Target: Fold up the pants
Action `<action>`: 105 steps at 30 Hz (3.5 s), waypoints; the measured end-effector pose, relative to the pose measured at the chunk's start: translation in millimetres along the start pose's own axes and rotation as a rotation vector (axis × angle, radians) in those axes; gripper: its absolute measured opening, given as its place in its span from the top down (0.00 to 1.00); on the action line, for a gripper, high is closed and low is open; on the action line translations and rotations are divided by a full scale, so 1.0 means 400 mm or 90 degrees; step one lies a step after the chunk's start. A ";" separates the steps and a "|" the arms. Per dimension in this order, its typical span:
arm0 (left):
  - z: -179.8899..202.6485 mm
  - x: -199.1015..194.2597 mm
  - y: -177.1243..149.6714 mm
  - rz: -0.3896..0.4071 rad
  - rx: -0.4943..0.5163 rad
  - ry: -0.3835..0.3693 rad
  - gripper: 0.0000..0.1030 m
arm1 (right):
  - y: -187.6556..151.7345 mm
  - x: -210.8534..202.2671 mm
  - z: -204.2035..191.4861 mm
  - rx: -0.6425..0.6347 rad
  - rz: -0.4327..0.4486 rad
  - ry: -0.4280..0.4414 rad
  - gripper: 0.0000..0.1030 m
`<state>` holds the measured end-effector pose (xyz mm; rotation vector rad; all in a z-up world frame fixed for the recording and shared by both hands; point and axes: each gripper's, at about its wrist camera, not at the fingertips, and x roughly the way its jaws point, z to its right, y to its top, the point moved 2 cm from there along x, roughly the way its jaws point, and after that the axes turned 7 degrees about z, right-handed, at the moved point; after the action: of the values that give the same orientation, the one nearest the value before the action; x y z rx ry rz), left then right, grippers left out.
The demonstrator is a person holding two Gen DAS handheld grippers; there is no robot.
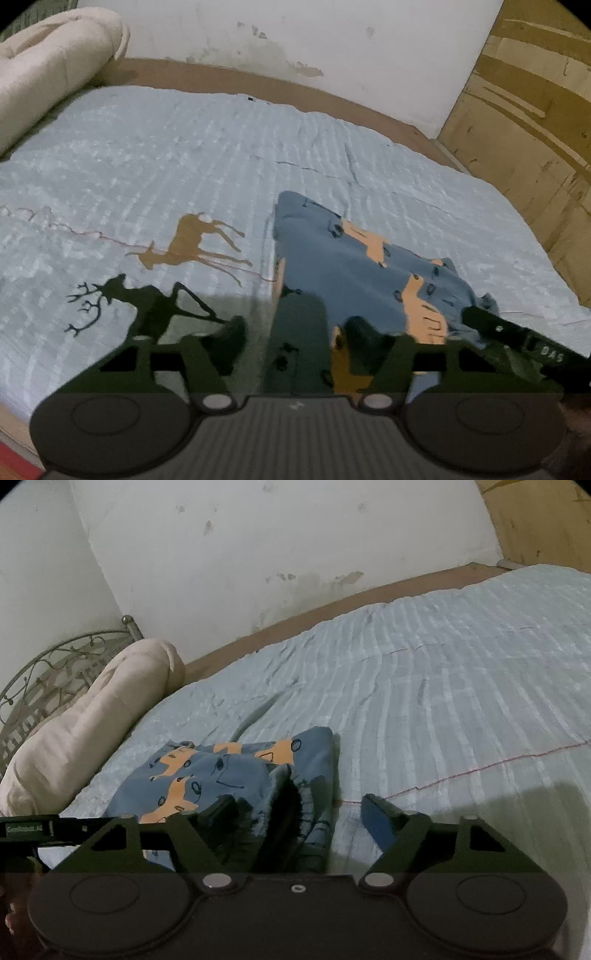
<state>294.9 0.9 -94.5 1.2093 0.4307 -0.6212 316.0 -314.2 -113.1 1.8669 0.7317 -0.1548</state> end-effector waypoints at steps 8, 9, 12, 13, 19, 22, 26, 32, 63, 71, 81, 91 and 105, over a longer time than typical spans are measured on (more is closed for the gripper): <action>0.044 -0.013 0.022 0.013 0.043 0.007 0.85 | -0.004 -0.005 -0.027 0.016 0.010 0.019 0.77; 0.054 -0.022 0.029 0.025 0.056 0.008 0.86 | -0.003 -0.010 -0.036 0.005 0.016 0.016 0.82; 0.074 -0.051 0.061 0.064 0.078 -0.001 0.86 | 0.014 -0.025 -0.060 -0.025 0.036 0.012 0.86; 0.080 -0.058 0.076 0.078 0.081 -0.004 0.86 | 0.024 -0.031 -0.067 -0.031 0.047 0.013 0.86; 0.104 -0.036 0.163 0.161 0.107 0.012 0.86 | 0.103 -0.003 -0.100 -0.061 0.100 0.003 0.86; 0.100 0.018 0.191 0.167 0.097 0.029 0.85 | 0.146 0.044 -0.104 -0.071 0.113 -0.007 0.86; 0.086 0.089 0.192 0.131 0.079 0.048 0.85 | 0.173 0.124 -0.096 -0.070 0.090 -0.025 0.86; 0.067 0.134 0.165 0.100 0.066 0.060 0.84 | 0.158 0.186 -0.085 -0.082 0.052 -0.044 0.86; 0.092 -0.416 -0.024 0.253 0.110 0.084 0.01 | 0.005 -0.343 -0.321 -0.180 0.207 -0.051 0.01; 0.089 -0.457 -0.075 0.249 0.111 0.080 0.01 | -0.049 -0.418 -0.349 -0.182 0.212 -0.057 0.01; 0.093 -0.469 -0.084 0.255 0.111 0.077 0.01 | -0.050 -0.436 -0.353 -0.185 0.220 -0.054 0.01; 0.095 -0.467 -0.082 0.252 0.113 0.076 0.01 | -0.047 -0.436 -0.350 -0.184 0.219 -0.053 0.01; 0.110 -0.441 -0.084 0.243 0.131 0.099 0.01 | -0.051 -0.421 -0.341 -0.181 0.210 -0.051 0.01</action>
<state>138.2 -11.1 3.2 1.4962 0.2578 -0.2471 138.7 -258.7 0.3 1.6692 0.3615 0.0818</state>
